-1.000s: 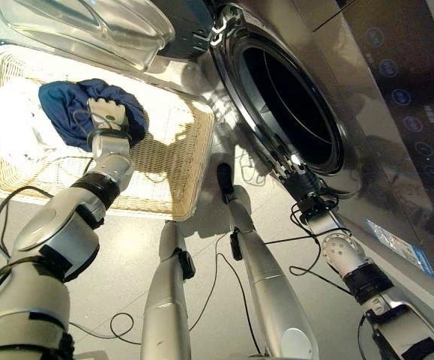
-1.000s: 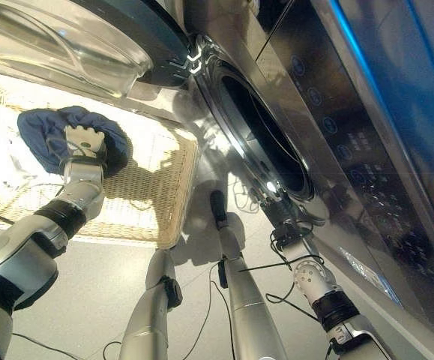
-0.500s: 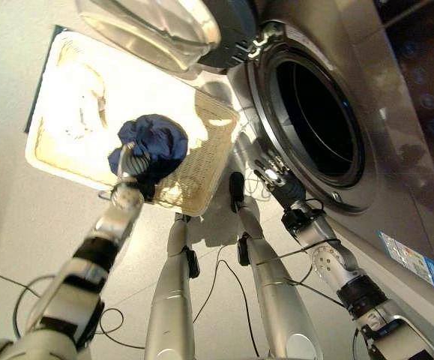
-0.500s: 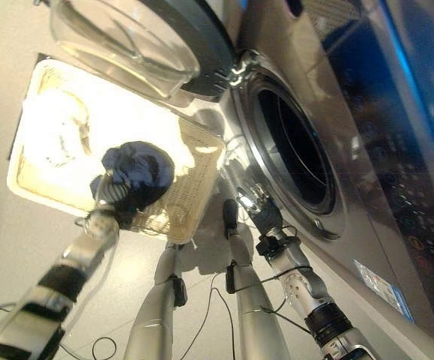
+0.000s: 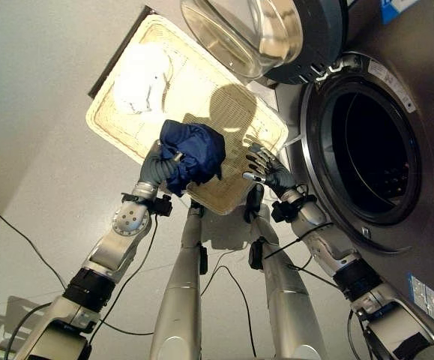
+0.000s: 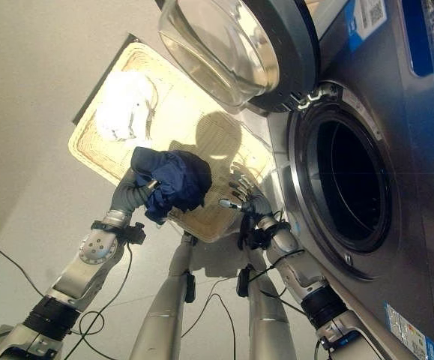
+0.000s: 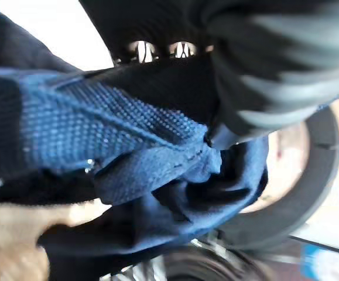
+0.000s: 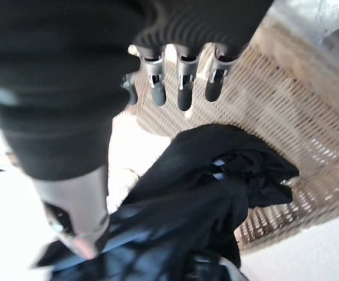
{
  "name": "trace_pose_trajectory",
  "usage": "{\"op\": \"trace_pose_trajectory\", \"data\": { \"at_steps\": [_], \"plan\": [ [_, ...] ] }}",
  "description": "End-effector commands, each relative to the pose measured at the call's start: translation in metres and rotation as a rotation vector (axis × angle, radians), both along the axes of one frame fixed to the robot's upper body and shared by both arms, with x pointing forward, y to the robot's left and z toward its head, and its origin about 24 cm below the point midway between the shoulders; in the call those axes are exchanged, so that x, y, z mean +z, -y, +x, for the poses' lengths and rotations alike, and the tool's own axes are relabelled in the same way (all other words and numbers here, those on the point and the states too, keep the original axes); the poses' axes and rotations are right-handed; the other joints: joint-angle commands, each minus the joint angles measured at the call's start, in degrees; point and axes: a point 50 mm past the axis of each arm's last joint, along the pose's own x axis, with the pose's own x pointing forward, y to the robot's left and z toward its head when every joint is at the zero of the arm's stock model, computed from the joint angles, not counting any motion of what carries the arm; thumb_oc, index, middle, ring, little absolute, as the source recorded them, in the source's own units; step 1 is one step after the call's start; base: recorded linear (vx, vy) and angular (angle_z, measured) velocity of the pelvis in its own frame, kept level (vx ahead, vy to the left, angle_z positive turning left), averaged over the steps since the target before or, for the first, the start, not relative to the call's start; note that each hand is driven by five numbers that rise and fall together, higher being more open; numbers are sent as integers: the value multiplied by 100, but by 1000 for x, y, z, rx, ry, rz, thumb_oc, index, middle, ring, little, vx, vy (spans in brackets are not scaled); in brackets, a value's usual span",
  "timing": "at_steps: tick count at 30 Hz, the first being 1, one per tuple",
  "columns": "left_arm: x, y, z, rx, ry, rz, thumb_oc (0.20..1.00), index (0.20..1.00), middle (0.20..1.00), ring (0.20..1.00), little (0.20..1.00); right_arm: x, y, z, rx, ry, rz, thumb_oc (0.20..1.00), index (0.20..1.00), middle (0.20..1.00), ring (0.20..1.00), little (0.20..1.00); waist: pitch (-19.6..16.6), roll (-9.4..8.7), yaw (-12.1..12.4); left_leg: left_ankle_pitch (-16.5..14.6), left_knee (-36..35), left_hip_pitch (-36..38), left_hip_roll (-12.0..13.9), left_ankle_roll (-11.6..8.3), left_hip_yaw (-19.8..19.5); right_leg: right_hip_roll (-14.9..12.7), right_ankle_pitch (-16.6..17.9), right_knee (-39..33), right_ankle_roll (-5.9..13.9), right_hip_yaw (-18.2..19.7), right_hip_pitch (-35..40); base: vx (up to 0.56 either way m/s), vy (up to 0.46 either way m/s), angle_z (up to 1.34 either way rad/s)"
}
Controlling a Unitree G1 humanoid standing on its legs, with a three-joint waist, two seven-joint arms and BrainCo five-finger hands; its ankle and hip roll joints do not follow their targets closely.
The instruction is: Put the clothes into the washing machine.
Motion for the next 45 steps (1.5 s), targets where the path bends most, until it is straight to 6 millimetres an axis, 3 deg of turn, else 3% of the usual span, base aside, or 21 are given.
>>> {"op": "trace_pose_trajectory", "data": {
  "at_steps": [1,8,12,14,18,23,26,27,28,29,35,38,39,40,41,42,45],
  "plan": [
    [23,21,-12,-189,113,-61,200,200,200,200,200,8,-13,-8,105,48,-10,1000,1000,1000,1000,1000,-124,147,-64,-300,59,60,-456,-13,45,-75,584,-689,612,-15,348,-25,-17,17],
    [27,45,-20,-436,54,-16,200,200,200,200,200,10,-34,-12,322,59,-189,1000,1000,1000,1000,1000,-124,163,-60,-285,20,172,-468,8,93,-81,630,-745,617,-19,432,-6,-1,2],
    [27,50,-22,-512,19,-16,200,200,200,200,200,11,-37,-13,350,76,-245,1000,1000,1000,1000,1000,-124,145,-80,-277,3,179,-461,9,128,-71,663,-789,615,2,439,0,0,0],
    [26,61,-29,-661,-5,-58,200,200,200,200,200,9,-41,-14,402,117,-414,1000,1000,1000,1000,1000,-124,131,-115,-278,-15,176,-442,5,201,-52,694,-857,607,46,435,0,0,0],
    [35,72,-39,-798,29,-121,200,200,200,200,200,3,-47,-20,540,123,-617,1000,1000,1000,1000,1000,-124,120,-143,-274,-18,178,-425,4,241,-28,693,-857,586,85,424,0,0,0],
    [42,79,-44,-849,60,-169,200,200,200,200,200,-6,-59,-29,729,33,-636,1000,1000,1000,1000,1000,-124,101,-125,-272,-12,176,-425,-4,230,-14,671,-840,564,100,418,-3,-17,-2],
    [43,82,-43,-838,35,-232,200,200,200,200,200,-7,-70,-37,819,-6,-551,1000,1000,1000,1000,1000,-124,82,-99,-269,7,173,-444,1,191,-10,683,-840,548,106,408,-6,-42,-2],
    [41,82,-42,-824,11,-275,200,200,200,200,200,-8,-75,-41,855,-37,-468,479,479,479,479,479,-124,71,-99,-273,12,180,-455,3,183,-5,687,-855,546,117,414,-5,-40,-1],
    [41,82,-41,-816,6,-287,200,200,200,200,200,-9,-76,-43,868,-45,-446,247,247,247,247,247,-124,68,-99,-274,15,179,-457,3,182,-3,688,-858,544,120,413,-4,-32,-1],
    [40,81,-40,-813,-4,-309,200,200,200,200,200,-9,-78,-44,881,-51,-410,200,200,200,200,200,-124,63,-99,-276,19,175,-458,7,181,0,687,-859,539,122,408,0,0,0],
    [27,70,-34,-668,-27,-471,200,200,200,200,200,-22,-85,-55,916,-150,-225,200,200,200,200,200,-124,65,-122,-276,32,121,-469,4,186,22,700,-892,523,127,370,-7,-7,-2],
    [18,54,-26,-409,10,-513,200,200,200,200,200,-33,-83,-59,896,-191,-183,200,200,200,200,200,-124,56,-148,-269,38,74,-464,-1,195,50,700,-892,511,136,324,-15,-23,-9],
    [16,48,-24,-316,24,-525,511,511,511,511,511,-34,-82,-58,888,-197,-173,200,200,200,200,200,-124,57,-149,-270,44,71,-463,-2,193,55,694,-888,508,135,324,-10,-21,-7],
    [14,42,-22,-206,38,-530,1000,1000,1000,1000,1000,-36,-82,-59,871,-213,-149,200,200,200,200,200,-124,55,-148,-270,46,69,-466,-2,186,60,688,-886,507,133,323,-10,-30,-4],
    [11,34,-19,-85,57,-522,1000,1000,1000,1000,1000,-39,-83,-59,852,-239,-109,200,200,200,200,200,-124,50,-142,-268,52,64,-470,0,177,65,679,-883,505,127,321,-19,-70,-2],
    [5,18,-16,137,119,-481,1000,1000,1000,1000,1000,-43,-82,-57,788,-295,51,200,200,200,200,200,-124,33,-127,-292,92,58,-474,-8,169,60,646,-879,500,108,336,-18,-72,-1],
    [-2,8,-13,248,95,-482,1000,1000,1000,1000,1000,-47,-76,-52,720,-337,164,200,200,200,200,200,-124,30,-114,-317,141,47,-481,-26,162,59,625,-862,501,81,342,-7,-47,0]
  ]
}}
